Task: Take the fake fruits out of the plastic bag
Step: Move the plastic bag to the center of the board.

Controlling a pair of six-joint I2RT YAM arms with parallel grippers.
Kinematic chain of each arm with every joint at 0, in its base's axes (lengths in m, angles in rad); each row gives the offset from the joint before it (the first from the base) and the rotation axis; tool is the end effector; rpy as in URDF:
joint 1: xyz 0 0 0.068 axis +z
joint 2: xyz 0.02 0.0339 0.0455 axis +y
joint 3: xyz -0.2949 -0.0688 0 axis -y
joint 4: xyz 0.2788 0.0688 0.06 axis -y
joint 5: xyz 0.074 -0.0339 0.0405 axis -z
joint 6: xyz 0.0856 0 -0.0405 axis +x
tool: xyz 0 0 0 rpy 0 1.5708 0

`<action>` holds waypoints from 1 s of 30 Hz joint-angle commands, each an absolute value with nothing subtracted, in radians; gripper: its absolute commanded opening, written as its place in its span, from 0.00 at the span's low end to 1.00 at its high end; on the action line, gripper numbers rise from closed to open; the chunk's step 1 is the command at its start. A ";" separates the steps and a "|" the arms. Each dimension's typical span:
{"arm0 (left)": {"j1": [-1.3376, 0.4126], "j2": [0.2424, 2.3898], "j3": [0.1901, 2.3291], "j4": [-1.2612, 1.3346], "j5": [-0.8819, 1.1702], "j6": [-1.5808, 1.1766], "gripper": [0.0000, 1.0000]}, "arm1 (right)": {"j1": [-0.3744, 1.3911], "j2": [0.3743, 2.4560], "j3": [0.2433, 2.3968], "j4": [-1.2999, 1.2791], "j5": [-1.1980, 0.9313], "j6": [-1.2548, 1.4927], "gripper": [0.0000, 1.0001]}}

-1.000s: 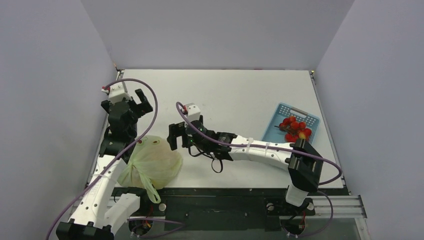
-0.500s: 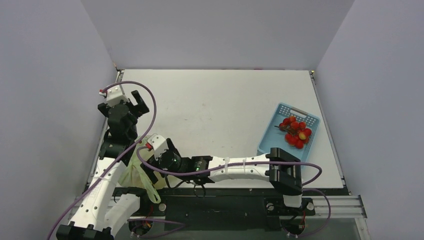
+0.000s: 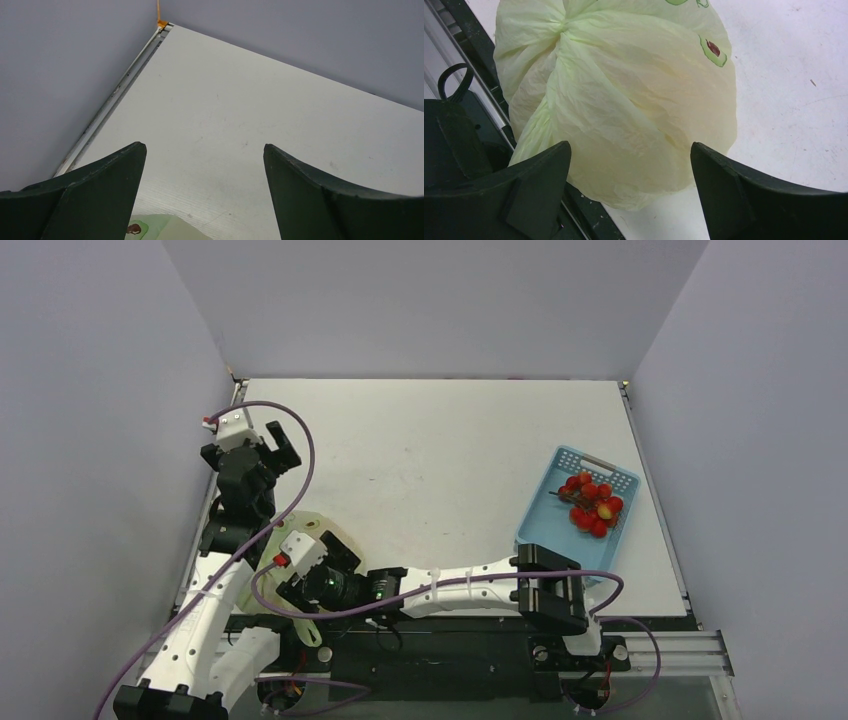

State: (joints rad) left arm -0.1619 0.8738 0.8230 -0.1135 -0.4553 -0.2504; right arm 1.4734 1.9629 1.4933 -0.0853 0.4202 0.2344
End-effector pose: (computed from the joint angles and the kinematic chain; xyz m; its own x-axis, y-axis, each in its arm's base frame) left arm 0.2637 -0.0049 0.3607 -0.0862 -0.2114 -0.9736 -0.3145 0.9330 -0.1748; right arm 0.0871 0.5318 0.2332 -0.2531 -0.4093 -0.8766 -0.8391 0.5438 -0.0116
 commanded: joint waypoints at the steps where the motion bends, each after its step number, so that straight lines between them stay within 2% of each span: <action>1: -0.158 0.875 0.849 -0.082 -0.438 -0.251 0.86 | 1.477 1.975 1.537 -0.075 0.440 0.222 0.84; 5: -0.160 0.876 0.849 -0.083 -0.434 -0.251 0.86 | 1.471 1.989 1.541 -0.074 0.422 0.218 0.77; 8: -0.159 0.879 0.849 -0.082 -0.428 -0.250 0.86 | 1.454 1.989 1.541 -0.075 0.377 0.227 0.65; 11: -0.159 0.888 0.854 -0.086 -0.416 -0.252 0.86 | 1.440 1.971 1.508 -0.045 0.343 0.246 0.57; 16: -0.158 0.899 0.858 -0.087 -0.380 -0.247 0.88 | 1.393 1.945 1.461 -0.014 0.311 0.278 0.33; 19: -0.158 0.915 0.864 -0.089 -0.342 -0.242 0.89 | 1.355 1.925 1.423 0.023 0.269 0.328 0.14; 21: -0.158 0.924 0.868 -0.090 -0.306 -0.238 0.89 | 1.326 1.902 1.380 0.069 0.243 0.364 0.06; 25: -0.157 0.960 0.867 -0.069 -0.203 -0.229 0.91 | 1.250 1.848 1.287 0.140 0.206 0.414 0.01; 30: -0.157 1.045 0.893 -0.046 0.052 -0.233 0.91 | 1.186 1.778 1.180 0.157 0.213 0.440 0.00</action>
